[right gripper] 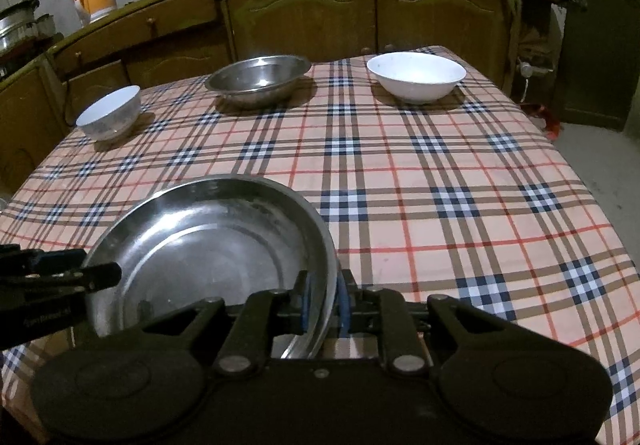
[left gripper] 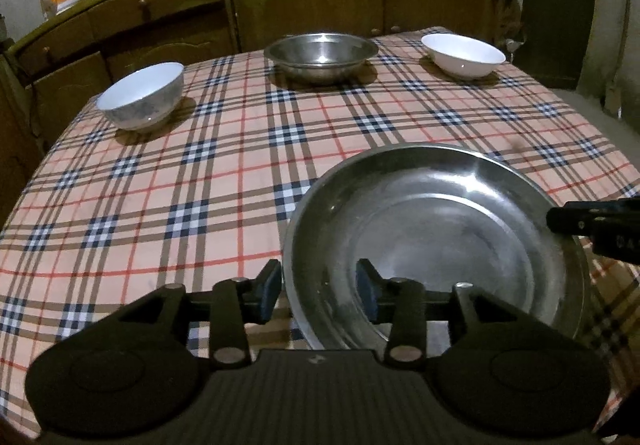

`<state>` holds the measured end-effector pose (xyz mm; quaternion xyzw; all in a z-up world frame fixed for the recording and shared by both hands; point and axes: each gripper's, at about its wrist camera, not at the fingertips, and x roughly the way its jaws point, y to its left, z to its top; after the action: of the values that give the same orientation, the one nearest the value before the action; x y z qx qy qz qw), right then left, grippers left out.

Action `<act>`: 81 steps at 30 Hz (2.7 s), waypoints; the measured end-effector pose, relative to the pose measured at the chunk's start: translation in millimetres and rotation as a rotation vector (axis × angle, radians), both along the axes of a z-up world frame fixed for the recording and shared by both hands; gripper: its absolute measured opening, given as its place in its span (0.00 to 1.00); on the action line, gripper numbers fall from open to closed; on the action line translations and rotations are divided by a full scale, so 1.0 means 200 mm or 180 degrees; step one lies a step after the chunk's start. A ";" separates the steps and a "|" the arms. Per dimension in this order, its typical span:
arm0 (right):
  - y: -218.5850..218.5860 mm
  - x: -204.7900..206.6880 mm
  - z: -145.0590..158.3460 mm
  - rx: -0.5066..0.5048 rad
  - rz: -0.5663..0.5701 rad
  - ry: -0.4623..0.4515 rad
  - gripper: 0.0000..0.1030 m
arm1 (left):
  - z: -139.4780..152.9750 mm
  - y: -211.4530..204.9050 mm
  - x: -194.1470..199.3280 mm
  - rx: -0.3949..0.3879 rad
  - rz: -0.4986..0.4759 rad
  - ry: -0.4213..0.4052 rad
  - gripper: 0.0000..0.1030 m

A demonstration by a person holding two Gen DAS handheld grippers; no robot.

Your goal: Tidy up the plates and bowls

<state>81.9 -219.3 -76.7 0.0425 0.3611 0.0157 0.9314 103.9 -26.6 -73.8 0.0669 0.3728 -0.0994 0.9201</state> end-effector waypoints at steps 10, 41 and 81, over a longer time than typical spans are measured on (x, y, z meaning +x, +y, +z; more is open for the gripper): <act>-0.10 0.00 0.03 0.0166 -0.0147 -0.0096 0.58 | 0.00 0.09 0.03 -0.0229 0.0225 0.0059 0.68; -0.11 0.00 0.02 0.0627 -0.0098 0.0003 0.25 | 0.05 0.00 0.06 -0.0354 0.0090 0.0048 0.34; 0.26 0.03 0.22 0.0430 0.0345 -0.0283 0.25 | 0.24 0.31 0.01 -0.0291 0.0410 -0.0302 0.34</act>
<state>87.1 -168.1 -33.6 0.0848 0.3193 0.0923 0.9393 105.7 35.9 -25.3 0.0053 0.3275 -0.0537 0.9433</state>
